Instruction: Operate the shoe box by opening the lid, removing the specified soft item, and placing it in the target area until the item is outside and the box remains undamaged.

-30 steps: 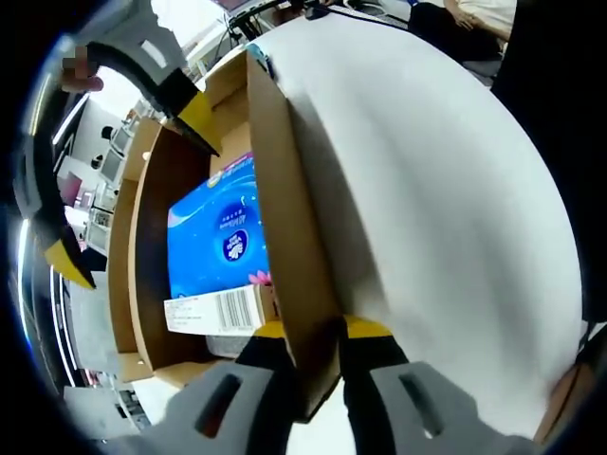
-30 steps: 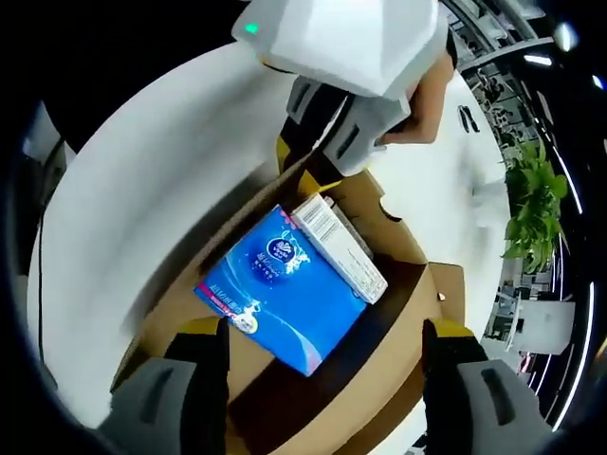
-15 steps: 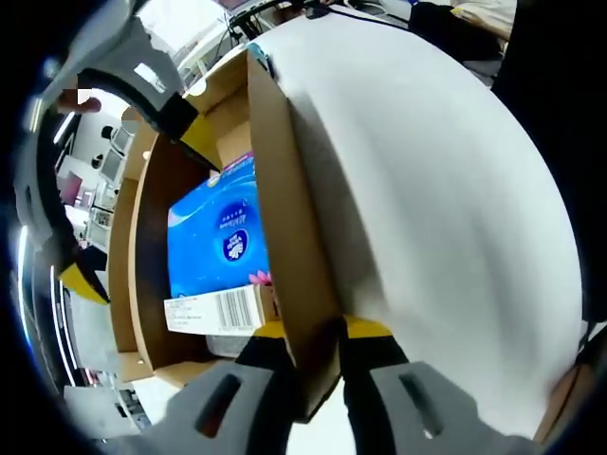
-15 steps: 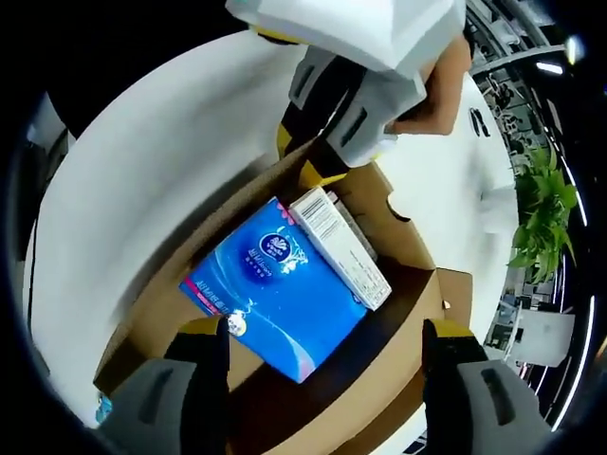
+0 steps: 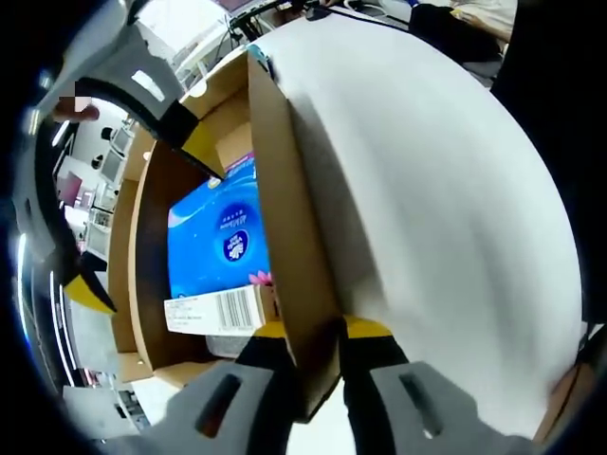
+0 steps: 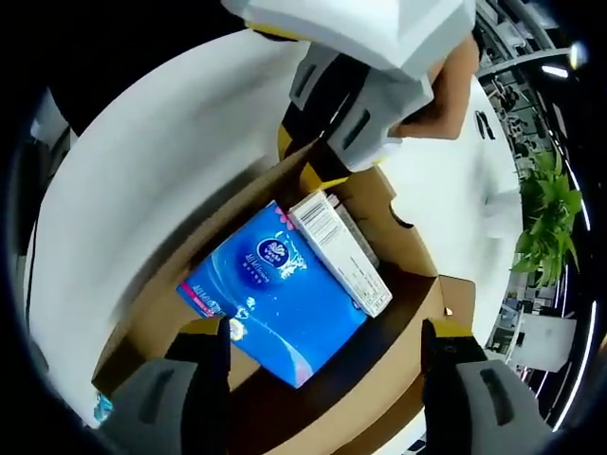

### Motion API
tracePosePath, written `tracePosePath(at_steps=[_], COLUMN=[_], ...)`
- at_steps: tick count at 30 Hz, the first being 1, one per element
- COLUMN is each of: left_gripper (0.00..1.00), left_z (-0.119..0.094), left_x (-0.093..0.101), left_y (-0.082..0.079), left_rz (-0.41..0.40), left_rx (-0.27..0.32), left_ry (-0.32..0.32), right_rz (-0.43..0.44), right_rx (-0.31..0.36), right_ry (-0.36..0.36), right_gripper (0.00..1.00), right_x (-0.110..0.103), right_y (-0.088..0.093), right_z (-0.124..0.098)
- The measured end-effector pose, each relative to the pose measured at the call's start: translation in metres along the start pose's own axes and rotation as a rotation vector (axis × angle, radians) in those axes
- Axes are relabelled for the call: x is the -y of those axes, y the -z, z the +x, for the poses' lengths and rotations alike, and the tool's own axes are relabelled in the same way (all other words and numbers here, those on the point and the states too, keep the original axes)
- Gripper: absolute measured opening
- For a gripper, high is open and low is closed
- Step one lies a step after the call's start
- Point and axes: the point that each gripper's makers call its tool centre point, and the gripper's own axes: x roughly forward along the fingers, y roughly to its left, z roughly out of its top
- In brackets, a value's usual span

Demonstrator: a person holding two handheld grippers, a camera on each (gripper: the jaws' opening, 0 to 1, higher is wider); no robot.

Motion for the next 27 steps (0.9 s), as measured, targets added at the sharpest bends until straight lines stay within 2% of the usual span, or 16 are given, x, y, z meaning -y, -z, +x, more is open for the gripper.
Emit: tracePosePath(at_steps=[10,15,18,21,24,27], left_gripper=[0.14,0.14,0.14,0.15,0.15,0.15], left_z=[0.001,0.001,0.001,0.001,0.001,0.001], left_x=[-0.001,0.0,0.0,0.0,0.0,0.0], left_y=[0.001,0.001,0.001,0.001,0.001,0.002], left_rz=[0.005,0.004,0.001,0.002,0.001,0.002], left_rx=[0.003,0.001,0.003,0.003,0.001,0.003], left_ry=[0.002,0.002,0.002,0.003,0.003,0.003], right_rz=[0.013,-0.007,-0.054,-0.086,-0.154,-0.143], right_rx=[0.005,-0.004,-0.031,-0.034,-0.082,-0.067], right_ry=[-0.036,-0.066,-0.092,-0.122,-0.184,-0.186], right_gripper=[0.83,0.76,0.84,0.83,0.83,0.83], right_x=[-0.008,-0.018,-0.024,-0.033,-0.051,-0.052], right_y=[-0.003,-0.003,0.001,0.004,0.012,0.008], right_z=[0.0,0.002,-0.002,0.0,0.012,0.017])
